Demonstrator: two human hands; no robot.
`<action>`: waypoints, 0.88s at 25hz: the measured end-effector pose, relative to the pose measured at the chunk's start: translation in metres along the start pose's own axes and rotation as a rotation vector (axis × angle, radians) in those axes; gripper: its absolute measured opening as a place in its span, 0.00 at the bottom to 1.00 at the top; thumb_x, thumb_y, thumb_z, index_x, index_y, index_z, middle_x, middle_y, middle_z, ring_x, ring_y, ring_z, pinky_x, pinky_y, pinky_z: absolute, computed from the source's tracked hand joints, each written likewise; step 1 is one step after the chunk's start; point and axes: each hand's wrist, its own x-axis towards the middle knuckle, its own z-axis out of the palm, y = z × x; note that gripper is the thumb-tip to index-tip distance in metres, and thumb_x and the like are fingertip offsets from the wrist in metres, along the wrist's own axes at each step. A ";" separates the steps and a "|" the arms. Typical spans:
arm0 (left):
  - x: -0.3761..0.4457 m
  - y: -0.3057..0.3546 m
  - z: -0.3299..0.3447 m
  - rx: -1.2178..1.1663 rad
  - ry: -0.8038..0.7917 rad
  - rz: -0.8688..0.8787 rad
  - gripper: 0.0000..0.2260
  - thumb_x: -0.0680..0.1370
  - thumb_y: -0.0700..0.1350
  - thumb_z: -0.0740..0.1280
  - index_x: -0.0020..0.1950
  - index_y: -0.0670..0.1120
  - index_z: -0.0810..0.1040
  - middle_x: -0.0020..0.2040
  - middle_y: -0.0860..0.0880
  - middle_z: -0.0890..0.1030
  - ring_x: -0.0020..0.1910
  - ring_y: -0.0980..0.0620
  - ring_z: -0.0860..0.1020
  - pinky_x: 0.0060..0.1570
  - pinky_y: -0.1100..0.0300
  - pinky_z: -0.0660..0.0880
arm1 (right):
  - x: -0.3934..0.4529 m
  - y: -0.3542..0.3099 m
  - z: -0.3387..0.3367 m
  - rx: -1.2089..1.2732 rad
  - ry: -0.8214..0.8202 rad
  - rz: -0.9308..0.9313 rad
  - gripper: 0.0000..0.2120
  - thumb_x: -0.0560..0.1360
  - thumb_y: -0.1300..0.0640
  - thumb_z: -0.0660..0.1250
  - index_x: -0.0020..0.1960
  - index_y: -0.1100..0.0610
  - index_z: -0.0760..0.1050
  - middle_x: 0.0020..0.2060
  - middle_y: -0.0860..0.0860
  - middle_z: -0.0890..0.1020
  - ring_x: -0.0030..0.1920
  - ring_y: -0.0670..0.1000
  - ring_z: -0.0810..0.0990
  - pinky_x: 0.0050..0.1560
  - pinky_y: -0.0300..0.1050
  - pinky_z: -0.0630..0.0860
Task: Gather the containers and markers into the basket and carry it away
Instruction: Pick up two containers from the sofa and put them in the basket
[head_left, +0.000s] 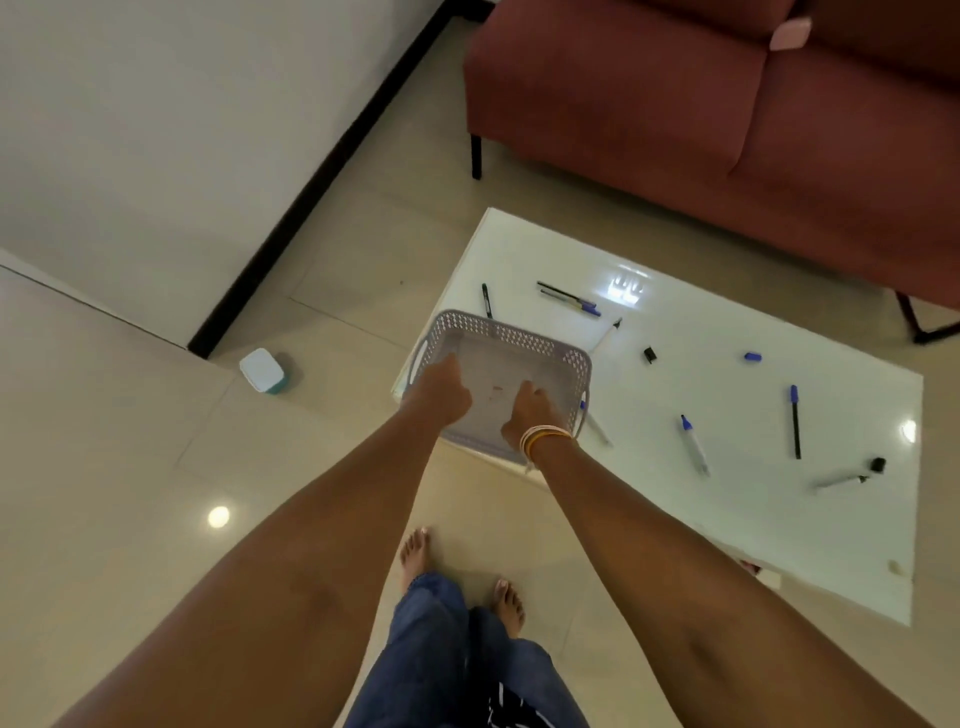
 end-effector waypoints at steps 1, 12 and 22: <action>0.001 -0.003 -0.014 0.002 0.045 0.022 0.21 0.76 0.42 0.61 0.69 0.44 0.65 0.63 0.40 0.76 0.62 0.39 0.75 0.58 0.49 0.73 | 0.001 -0.011 -0.009 -0.003 0.006 -0.027 0.27 0.74 0.61 0.66 0.70 0.63 0.61 0.66 0.62 0.71 0.67 0.63 0.72 0.64 0.53 0.72; 0.126 -0.082 -0.227 0.375 0.508 0.309 0.28 0.80 0.50 0.58 0.77 0.44 0.53 0.75 0.43 0.64 0.74 0.44 0.64 0.66 0.36 0.64 | 0.103 -0.208 -0.097 0.236 0.146 -0.086 0.29 0.75 0.61 0.62 0.74 0.60 0.58 0.66 0.61 0.72 0.67 0.63 0.72 0.66 0.56 0.71; 0.247 -0.064 -0.372 0.770 0.507 0.552 0.31 0.80 0.50 0.58 0.79 0.45 0.48 0.78 0.42 0.58 0.78 0.42 0.57 0.67 0.30 0.60 | 0.201 -0.310 -0.154 0.247 0.147 -0.015 0.26 0.74 0.61 0.62 0.71 0.62 0.61 0.62 0.61 0.74 0.61 0.62 0.76 0.54 0.49 0.74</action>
